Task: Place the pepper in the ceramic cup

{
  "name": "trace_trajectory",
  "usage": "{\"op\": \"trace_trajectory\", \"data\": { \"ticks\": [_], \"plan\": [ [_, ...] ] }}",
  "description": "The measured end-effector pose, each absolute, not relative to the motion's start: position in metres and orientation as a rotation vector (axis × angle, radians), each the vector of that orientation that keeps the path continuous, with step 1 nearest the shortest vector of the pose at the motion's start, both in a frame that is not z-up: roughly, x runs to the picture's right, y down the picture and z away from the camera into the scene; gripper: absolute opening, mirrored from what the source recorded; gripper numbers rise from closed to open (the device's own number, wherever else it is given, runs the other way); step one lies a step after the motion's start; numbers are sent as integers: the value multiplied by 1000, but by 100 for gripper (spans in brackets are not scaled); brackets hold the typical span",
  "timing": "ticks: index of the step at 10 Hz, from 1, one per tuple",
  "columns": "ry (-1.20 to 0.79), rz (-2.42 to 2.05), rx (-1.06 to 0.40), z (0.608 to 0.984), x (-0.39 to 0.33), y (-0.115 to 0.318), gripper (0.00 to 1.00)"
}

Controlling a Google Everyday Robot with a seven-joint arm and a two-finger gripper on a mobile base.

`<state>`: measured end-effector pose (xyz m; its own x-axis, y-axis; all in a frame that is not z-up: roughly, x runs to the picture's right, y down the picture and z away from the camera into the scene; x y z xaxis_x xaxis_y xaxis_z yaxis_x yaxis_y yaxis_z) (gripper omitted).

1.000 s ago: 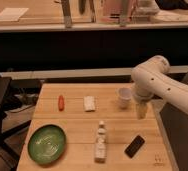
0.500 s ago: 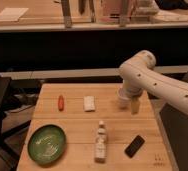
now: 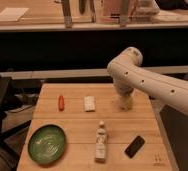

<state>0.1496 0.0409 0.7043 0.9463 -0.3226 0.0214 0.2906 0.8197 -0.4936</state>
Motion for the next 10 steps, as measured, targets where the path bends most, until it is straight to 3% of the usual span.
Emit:
{"op": "trace_trajectory", "data": {
  "ticks": [10],
  "plan": [
    [15, -548, -442, 716, 50, 15, 80]
  ]
}}
